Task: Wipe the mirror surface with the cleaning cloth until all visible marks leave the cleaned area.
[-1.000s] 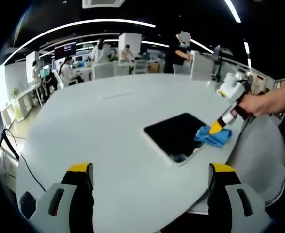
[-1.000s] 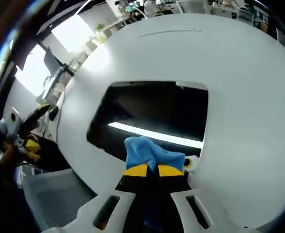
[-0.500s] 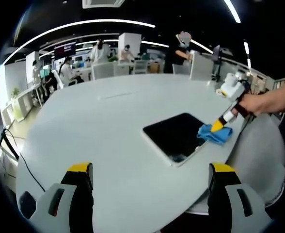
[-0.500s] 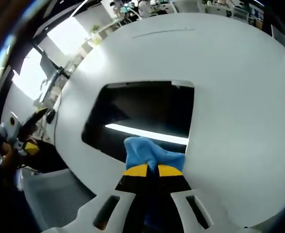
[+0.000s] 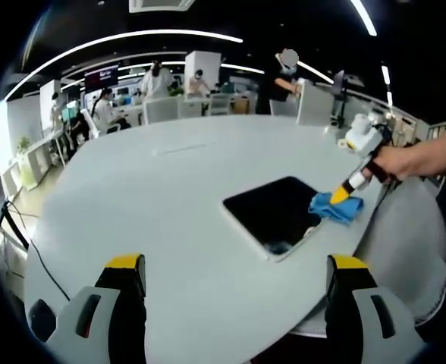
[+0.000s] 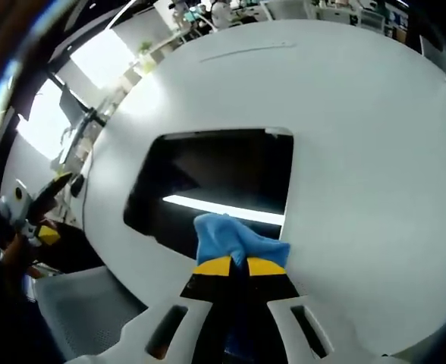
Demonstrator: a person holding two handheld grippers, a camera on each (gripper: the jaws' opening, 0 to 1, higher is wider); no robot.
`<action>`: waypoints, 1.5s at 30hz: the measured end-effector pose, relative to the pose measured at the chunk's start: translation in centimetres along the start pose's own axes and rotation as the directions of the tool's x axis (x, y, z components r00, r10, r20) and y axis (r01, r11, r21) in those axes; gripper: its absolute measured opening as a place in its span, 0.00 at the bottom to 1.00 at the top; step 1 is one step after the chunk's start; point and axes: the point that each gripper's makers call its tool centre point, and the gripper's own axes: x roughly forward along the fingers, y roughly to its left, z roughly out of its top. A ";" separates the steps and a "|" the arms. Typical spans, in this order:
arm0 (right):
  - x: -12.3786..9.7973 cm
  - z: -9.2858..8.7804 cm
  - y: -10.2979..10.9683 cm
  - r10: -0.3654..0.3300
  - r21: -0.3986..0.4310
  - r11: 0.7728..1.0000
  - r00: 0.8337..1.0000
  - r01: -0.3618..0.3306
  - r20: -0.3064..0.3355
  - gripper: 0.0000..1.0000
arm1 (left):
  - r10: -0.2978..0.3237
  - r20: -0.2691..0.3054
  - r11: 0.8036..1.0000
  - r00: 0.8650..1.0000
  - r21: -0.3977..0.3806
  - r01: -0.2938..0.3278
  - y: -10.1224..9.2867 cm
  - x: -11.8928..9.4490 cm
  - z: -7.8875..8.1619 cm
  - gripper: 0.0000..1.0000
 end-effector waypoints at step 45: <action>2.8 8.1 -2.7 -0.035 -0.045 0.998 0.999 0.037 0.037 0.00 | -0.016 0.026 1.000 1.000 0.004 0.016 0.5 1.8 1.3 1.00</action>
